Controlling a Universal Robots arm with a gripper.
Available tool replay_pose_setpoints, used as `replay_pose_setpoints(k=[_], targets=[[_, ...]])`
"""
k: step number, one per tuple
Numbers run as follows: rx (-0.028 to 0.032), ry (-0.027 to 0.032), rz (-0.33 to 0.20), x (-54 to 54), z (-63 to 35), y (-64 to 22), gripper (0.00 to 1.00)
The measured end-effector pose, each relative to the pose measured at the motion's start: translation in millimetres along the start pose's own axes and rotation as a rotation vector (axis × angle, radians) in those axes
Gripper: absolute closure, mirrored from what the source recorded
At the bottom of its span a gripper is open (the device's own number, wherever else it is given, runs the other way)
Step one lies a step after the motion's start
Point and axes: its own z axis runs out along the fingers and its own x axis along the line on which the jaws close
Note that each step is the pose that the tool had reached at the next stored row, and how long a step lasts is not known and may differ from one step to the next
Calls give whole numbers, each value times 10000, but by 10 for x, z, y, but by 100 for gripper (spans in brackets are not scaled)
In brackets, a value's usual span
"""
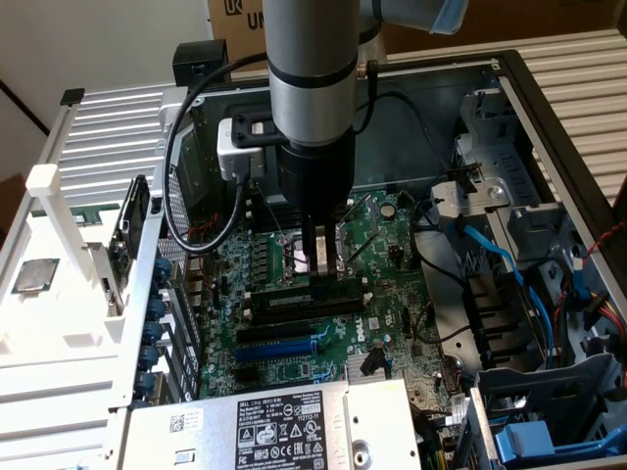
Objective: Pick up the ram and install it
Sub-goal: 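Insert the ram into the slot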
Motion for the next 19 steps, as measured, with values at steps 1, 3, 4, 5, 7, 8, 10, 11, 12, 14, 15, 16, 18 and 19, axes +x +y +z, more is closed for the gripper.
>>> replay_pose_setpoints(k=[1, 3, 4, 5, 7, 8, 10, 11, 12, 14, 15, 16, 18, 19], targets=[[0, 0, 0, 0, 2, 0, 87], [0, -1, 0, 0, 5, 0, 87], [0, -1, 0, 0, 7, 0, 87], [0, 0, 0, 0, 9, 0, 87], [0, 0, 0, 0, 13, 0, 87], [0, 0, 1, 0, 13, 1, 87], [0, 0, 0, 0, 15, 4, 87], [0, -1, 0, -1, 15, 5, 87], [0, 0, -1, 0, 15, 5, 87], [1, -2, 0, -1, 16, 5, 87], [1, -1, -1, -3, 16, 5, 87], [0, 0, -14, -4, 15, 5, 87], [-1, 2, -17, -4, 16, 5, 87], [0, 2, -18, -4, 18, 5, 87]])
